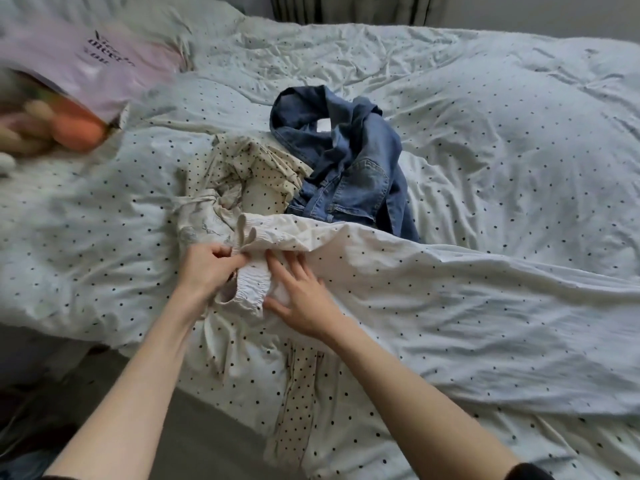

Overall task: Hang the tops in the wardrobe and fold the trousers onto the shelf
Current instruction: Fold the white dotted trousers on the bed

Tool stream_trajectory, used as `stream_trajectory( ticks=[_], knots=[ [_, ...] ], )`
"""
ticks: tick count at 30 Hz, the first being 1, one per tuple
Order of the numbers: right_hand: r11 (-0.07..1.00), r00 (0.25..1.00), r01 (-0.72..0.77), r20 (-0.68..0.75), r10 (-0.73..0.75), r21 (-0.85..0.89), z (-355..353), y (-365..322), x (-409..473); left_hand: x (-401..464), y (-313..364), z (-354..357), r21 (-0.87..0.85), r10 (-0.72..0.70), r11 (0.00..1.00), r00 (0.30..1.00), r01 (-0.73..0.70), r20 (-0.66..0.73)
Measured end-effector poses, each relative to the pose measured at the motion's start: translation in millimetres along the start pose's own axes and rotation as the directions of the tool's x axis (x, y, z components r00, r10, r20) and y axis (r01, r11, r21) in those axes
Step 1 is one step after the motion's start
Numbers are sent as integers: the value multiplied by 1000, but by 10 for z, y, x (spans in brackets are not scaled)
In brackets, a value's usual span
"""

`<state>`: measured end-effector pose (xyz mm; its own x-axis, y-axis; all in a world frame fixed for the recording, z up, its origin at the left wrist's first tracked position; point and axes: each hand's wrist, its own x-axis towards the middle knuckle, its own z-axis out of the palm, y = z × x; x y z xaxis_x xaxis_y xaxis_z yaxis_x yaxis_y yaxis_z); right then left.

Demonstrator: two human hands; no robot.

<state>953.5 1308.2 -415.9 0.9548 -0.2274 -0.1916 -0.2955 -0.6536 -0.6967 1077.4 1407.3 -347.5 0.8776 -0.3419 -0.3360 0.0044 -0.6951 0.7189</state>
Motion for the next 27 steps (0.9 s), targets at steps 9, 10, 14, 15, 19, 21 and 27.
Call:
stream_trajectory(
  ticks=[9,10,14,15,19,21,27],
  knots=[
    [603,783,-287,-180,595,745,-507,1029,-1392,-738,659,1422,188,161,962,966,-200,201],
    [519,754,-277,-152,639,809,-579,1131,-1488,-815,683,1626,188,186,956,960,-226,207],
    [419,675,-315,-109,730,852,-744,1551,-1848,-1020,608,2456,340,185,827,788,-448,587],
    [442,670,-341,-115,733,829,-723,1597,-1866,-1031,522,2548,399,128,749,706,-529,696],
    [795,771,-467,-262,581,388,-533,1659,-1726,-920,37,2445,396,359,593,670,-701,650],
    [892,852,-448,-273,447,61,-435,1624,-1603,-801,-200,2230,449,509,523,688,-724,517],
    [833,961,-262,-209,180,-488,-203,1643,-988,-395,-524,2030,415,427,694,801,-588,420]
  ],
)
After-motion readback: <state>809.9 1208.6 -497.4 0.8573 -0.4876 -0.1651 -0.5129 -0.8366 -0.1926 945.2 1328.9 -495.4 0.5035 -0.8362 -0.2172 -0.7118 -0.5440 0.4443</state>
